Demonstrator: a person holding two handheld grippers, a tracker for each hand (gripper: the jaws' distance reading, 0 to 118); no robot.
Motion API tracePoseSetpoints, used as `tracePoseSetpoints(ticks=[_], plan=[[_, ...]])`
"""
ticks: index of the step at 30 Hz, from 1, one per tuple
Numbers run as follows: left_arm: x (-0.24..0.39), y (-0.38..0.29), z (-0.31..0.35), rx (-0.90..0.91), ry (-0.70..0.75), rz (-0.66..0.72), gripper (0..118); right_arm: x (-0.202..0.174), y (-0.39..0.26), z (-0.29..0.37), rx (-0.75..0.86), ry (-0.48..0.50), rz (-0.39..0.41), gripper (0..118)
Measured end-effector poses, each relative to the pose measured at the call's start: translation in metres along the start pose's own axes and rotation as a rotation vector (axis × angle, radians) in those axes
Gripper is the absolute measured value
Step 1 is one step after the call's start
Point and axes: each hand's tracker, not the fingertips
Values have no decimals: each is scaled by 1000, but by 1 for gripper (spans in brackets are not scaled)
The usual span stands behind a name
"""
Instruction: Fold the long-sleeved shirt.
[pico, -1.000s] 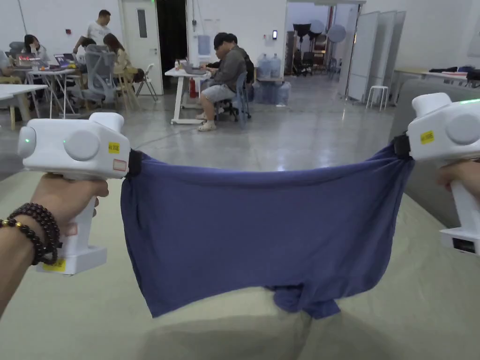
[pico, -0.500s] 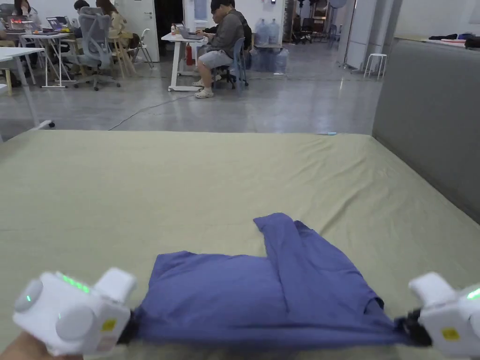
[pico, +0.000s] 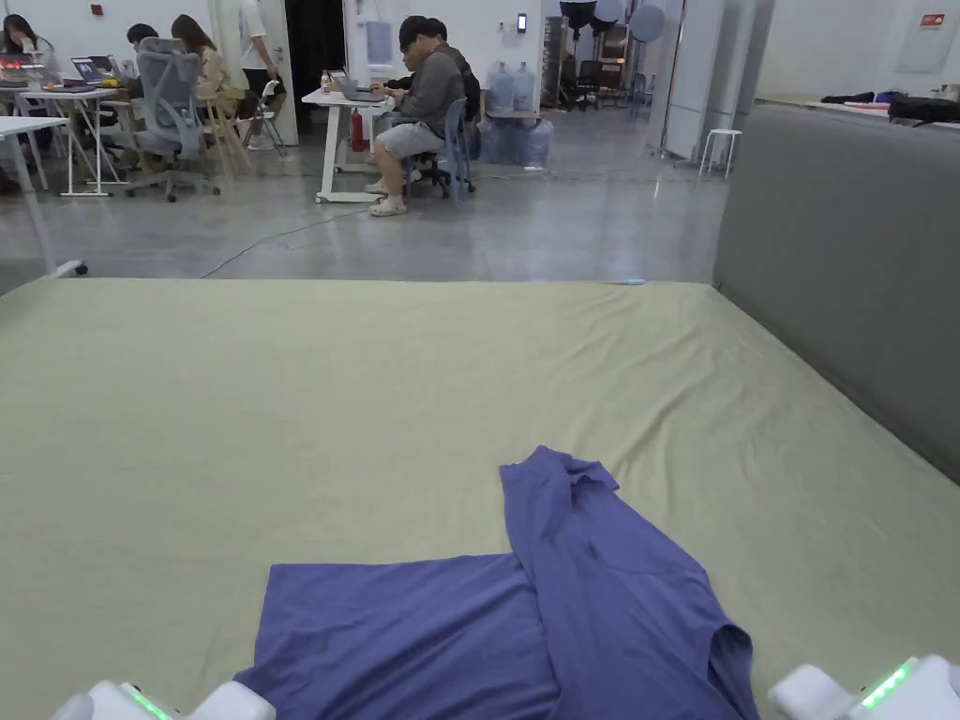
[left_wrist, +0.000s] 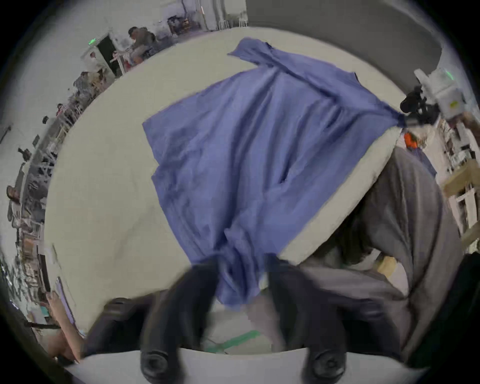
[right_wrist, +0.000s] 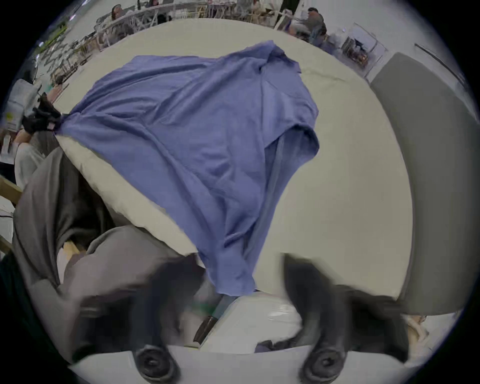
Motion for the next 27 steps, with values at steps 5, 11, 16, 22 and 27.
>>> tracePoseSetpoints(ticks=[5,11,16,22,27], plan=[[-27,34,38,119,-32,121,118,22,23,34,134,-9,-93,94],[-41,95,39,229,85,213,0,18,84,33,229,5,-121,0],[-66,147,-10,246,54,272,0,9,200,16,276,74,-22,2],[-86,183,-65,210,49,336,0,3,346,-55,254,94,-41,79],[-90,185,-83,195,35,342,0,8,418,-129,137,76,-27,78]])
